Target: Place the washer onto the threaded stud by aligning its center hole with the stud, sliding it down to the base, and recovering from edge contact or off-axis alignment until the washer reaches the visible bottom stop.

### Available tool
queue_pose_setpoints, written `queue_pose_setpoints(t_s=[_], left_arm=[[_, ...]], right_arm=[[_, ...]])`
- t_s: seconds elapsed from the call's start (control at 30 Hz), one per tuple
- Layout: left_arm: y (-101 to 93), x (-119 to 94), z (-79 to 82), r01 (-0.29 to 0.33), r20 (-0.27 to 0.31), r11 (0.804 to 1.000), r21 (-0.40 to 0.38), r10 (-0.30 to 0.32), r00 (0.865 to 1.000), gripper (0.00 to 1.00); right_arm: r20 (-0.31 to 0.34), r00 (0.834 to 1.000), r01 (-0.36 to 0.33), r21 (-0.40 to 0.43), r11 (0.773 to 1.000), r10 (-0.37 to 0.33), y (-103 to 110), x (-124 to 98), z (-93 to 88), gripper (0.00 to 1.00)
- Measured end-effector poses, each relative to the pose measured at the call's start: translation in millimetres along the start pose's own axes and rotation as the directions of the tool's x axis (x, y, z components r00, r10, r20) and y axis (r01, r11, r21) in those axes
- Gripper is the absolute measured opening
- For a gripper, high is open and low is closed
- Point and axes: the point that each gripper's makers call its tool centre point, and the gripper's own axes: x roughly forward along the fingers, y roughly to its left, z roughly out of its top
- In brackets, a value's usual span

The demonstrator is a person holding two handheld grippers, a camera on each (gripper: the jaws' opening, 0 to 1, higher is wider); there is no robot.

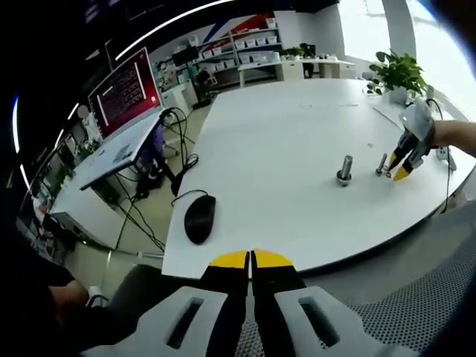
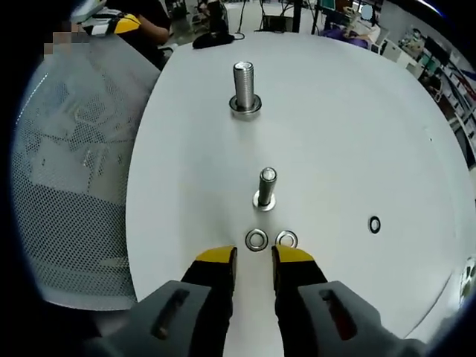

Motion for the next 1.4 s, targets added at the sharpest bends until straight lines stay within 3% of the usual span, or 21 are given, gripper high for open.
queue_pose_setpoints(t_s=[0.2, 0.27, 0.37, 0.6, 0.97, 1.1, 1.4], left_arm=[[-0.5, -0.5, 0.0, 0.001, 0.0, 1.0, -0.001, -0.001, 1.0, 0.0], [-0.3, -0.4, -0.5, 0.0, -0.004, 1.0, 0.0, 0.0, 1.0, 0.0], [-0.1, -0.3, -0.9, -0.001, -0.006, 1.0, 0.0, 0.001, 1.0, 0.0], [0.6, 0.2, -1.1, -0.002, -0.007, 1.0, -0.001, 0.002, 1.0, 0.0], [0.4, 0.1, -1.6, -0.005, -0.011, 1.0, 0.0, 0.005, 1.0, 0.0], [0.6, 0.2, -1.7, -0.005, -0.012, 1.0, 0.0, 0.005, 1.0, 0.0], [1.4, 0.0, -1.6, -0.006, -0.009, 1.0, -0.003, 0.006, 1.0, 0.0]], right_arm=[[-0.029, 1.0, 0.002, -0.041, 0.999, -0.003, 0.5, 2.5, 3.7, 0.21], [-0.074, 0.997, -0.015, -0.096, 0.995, 0.008, 1.9, 2.3, 3.2, 0.21], [-0.121, 0.993, -0.027, -0.114, 0.993, 0.014, 2.2, 3.5, 5.1, 0.19], [-0.238, 0.971, -0.042, -0.168, 0.985, 0.001, 5.2, 4.7, 3.7, 0.19], [-0.324, 0.946, -0.07, -0.201, 0.977, 0.001, 6.5, 3.5, 2.1, 0.19], [-0.331, 0.944, -0.067, -0.195, 0.978, -0.001, 6.0, 2.9, 2.0, 0.19], [-0.263, 0.965, -0.04, -0.151, 0.988, -0.001, 3.7, 2.0, 2.4, 0.16]])
